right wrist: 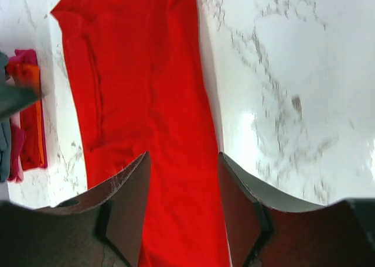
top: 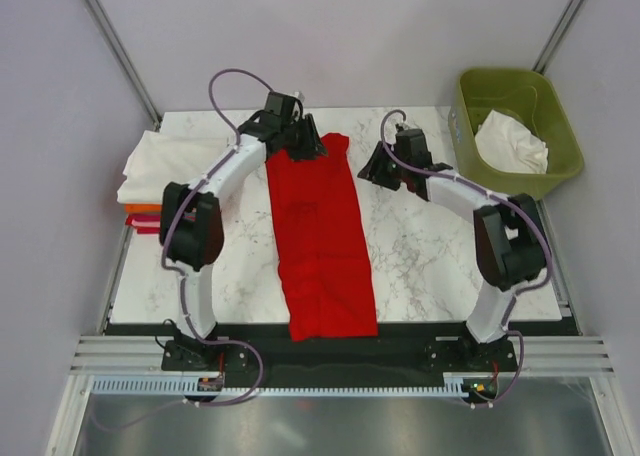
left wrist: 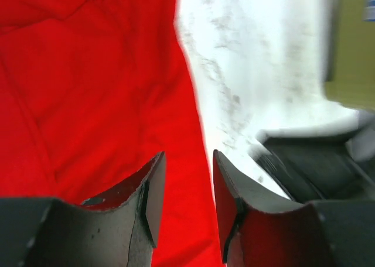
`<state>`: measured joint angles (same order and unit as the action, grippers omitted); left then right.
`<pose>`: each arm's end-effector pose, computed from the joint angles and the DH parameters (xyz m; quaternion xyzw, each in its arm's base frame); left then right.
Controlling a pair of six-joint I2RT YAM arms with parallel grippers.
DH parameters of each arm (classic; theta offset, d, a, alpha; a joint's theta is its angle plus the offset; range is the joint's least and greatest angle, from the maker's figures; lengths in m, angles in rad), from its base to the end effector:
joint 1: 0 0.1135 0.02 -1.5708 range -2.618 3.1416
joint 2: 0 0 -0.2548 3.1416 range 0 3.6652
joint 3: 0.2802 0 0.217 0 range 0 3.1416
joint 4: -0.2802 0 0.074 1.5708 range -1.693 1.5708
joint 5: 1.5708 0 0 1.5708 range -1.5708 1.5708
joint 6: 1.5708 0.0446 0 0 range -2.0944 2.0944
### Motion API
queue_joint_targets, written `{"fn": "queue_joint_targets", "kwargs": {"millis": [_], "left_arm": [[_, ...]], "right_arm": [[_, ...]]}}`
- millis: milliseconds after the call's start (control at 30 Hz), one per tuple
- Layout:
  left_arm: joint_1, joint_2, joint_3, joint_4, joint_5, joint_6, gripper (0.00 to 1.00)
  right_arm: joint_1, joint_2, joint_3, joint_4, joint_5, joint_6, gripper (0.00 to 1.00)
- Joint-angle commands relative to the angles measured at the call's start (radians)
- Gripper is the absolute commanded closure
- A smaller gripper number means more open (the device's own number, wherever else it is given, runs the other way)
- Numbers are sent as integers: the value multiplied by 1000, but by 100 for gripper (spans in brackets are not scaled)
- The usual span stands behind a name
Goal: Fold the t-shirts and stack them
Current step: Fold the tshirt
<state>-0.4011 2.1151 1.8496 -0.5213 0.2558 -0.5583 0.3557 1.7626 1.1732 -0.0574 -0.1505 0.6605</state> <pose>0.4114 -0.1867 0.2517 -0.0234 0.9176 -0.2795 0.2817 0.3441 0.1350 0.2264 0.1024 0.8874 0.2750 0.3556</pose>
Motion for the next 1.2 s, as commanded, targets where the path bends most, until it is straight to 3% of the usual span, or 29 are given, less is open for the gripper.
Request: {"fn": "queue_joint_targets", "kwargs": {"millis": [0, 167, 300, 500, 667, 767, 867, 900, 1000, 1167], "left_arm": [[-1, -239, -231, 127, -13, 26, 55], [-1, -521, -590, 295, 3, -17, 54], [-1, -666, -832, 320, -9, -28, 54], [36, -843, -1007, 310, -43, -32, 54], [109, -888, -1073, 308, 17, -32, 54], [139, -897, -1107, 317, 14, -52, 54], [166, -906, -1145, 356, 14, -74, 54], [171, -906, -1159, 362, 13, -77, 54], [174, -908, -1176, 380, 7, -75, 54], [174, -868, -1188, 426, 17, -55, 55]], "right_arm": [[-41, 172, 177, 37, -168, -25, 42], [-93, 385, 370, 50, -287, 22, 40], [-110, 561, 540, 94, -346, 77, 40], [-118, 730, 683, 214, -451, 198, 37], [-112, 820, 787, 182, -452, 220, 38], [-106, 876, 853, 159, -436, 223, 46], [-96, 902, 887, 159, -406, 234, 61], [-96, 908, 896, 159, -381, 235, 76], [-112, 907, 905, 156, -284, 246, 98], [-147, 871, 908, 159, -166, 212, 100]]}}
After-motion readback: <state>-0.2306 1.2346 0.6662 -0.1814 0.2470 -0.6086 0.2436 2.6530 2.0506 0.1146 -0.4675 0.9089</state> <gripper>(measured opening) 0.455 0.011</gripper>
